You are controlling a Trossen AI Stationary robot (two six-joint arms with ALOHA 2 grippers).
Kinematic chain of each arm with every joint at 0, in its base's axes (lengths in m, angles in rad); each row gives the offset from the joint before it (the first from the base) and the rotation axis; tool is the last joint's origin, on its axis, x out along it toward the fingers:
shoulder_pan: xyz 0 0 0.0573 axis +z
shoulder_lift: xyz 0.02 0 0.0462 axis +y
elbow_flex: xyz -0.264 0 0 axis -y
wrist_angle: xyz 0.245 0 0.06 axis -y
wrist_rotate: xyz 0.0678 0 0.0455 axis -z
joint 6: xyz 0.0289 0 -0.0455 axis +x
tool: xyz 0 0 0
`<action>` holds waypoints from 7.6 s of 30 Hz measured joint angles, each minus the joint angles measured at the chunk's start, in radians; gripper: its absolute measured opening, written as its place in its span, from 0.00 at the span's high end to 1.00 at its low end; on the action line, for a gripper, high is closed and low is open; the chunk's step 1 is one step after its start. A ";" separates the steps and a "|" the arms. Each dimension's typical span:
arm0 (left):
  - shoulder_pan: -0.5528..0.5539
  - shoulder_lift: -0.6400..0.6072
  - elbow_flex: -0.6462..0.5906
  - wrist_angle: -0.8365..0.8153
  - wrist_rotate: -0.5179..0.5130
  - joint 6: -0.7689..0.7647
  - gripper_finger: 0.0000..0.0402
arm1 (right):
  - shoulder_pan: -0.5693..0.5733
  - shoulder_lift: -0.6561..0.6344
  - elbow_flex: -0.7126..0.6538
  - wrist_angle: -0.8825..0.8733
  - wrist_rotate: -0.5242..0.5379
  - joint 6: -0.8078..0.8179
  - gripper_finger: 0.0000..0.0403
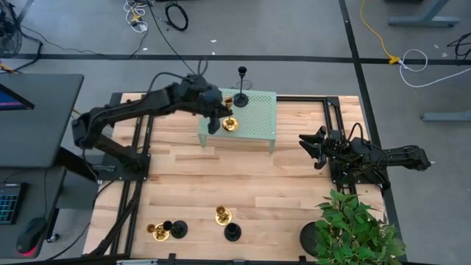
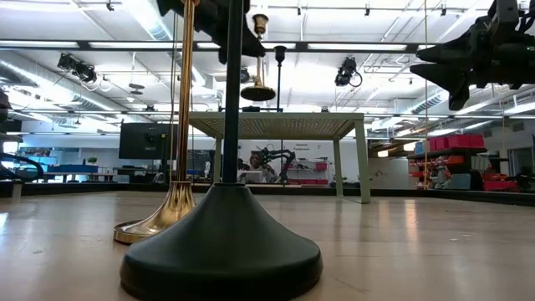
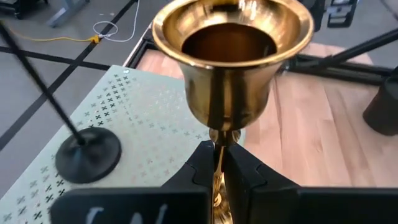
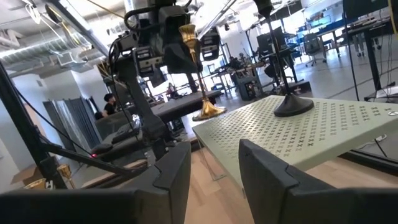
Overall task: Pick & Place candle stick holders
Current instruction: Put the top left gold candle holder on the shelf, then put the left black candle holder on the shelf aligned with the other black candle holder
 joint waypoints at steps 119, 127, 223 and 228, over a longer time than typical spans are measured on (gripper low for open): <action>-0.594 -0.391 -0.356 -0.361 0.079 0.001 0.89 | 0.000 0.000 0.000 -0.013 -0.029 0.008 0.66; -0.725 -0.589 -0.570 -0.230 0.088 -0.114 0.89 | 0.000 0.000 0.000 -0.013 -0.028 0.004 0.66; -1.161 -0.384 -0.903 0.652 -0.185 -0.202 0.96 | 0.000 0.000 0.000 -0.015 0.059 0.003 0.66; -1.154 -0.384 -0.903 0.651 -0.263 -0.188 0.97 | 0.000 0.000 0.000 -0.016 0.058 -0.018 0.66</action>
